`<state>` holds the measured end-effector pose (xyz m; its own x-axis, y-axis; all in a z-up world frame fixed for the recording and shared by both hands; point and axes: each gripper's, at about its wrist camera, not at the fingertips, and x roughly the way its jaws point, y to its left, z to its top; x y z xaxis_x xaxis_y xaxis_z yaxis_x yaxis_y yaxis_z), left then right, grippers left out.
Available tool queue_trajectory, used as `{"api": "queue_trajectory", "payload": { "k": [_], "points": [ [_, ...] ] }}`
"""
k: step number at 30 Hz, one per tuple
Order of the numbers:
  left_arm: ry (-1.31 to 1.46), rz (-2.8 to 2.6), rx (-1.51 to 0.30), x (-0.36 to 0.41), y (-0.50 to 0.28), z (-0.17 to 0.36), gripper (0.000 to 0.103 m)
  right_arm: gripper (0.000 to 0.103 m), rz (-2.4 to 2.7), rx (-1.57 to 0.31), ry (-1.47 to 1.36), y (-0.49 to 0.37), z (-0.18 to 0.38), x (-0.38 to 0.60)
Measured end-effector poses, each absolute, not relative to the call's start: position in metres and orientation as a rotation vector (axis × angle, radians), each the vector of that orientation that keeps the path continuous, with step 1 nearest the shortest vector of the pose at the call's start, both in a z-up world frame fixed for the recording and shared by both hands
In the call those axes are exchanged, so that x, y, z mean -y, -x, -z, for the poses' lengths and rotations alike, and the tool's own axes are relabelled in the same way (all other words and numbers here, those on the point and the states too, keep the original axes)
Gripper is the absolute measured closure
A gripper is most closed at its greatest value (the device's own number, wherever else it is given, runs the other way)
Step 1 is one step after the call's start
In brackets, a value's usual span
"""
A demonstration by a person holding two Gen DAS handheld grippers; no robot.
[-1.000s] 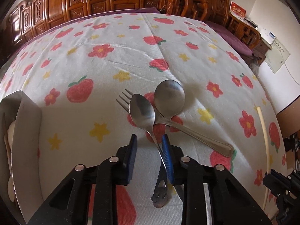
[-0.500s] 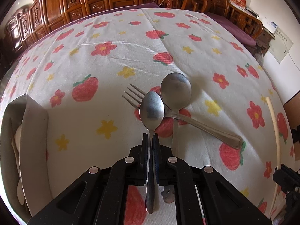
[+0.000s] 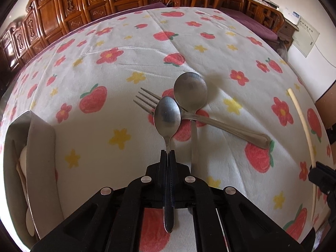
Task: Organize utensils
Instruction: 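Carry the steel spoon over the metal tray and open the left gripper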
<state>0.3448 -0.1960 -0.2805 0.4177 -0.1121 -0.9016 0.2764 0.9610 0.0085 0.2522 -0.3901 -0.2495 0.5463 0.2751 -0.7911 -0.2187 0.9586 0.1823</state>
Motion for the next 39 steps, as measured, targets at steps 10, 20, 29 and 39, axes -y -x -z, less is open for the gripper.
{"api": "queue_trajectory", "payload": {
  "k": [10,20,29,39],
  "points": [
    [-0.171,0.280,-1.049,0.185,-0.332,0.250,0.101,0.097,-0.299,-0.942,-0.055,-0.252,0.244,0.386],
    [-0.155,0.285,-0.980,0.154,-0.314,0.206,0.101,0.097,-0.338,-0.919,-0.010,-0.250,0.225,0.349],
    [-0.136,0.278,-0.908,0.120,-0.294,0.164,0.101,0.097,-0.374,-0.881,0.042,-0.243,0.196,0.304],
    [-0.114,0.242,-0.858,0.073,-0.273,0.135,0.101,0.097,-0.419,-0.849,0.082,-0.236,0.176,0.259]
  ]
}}
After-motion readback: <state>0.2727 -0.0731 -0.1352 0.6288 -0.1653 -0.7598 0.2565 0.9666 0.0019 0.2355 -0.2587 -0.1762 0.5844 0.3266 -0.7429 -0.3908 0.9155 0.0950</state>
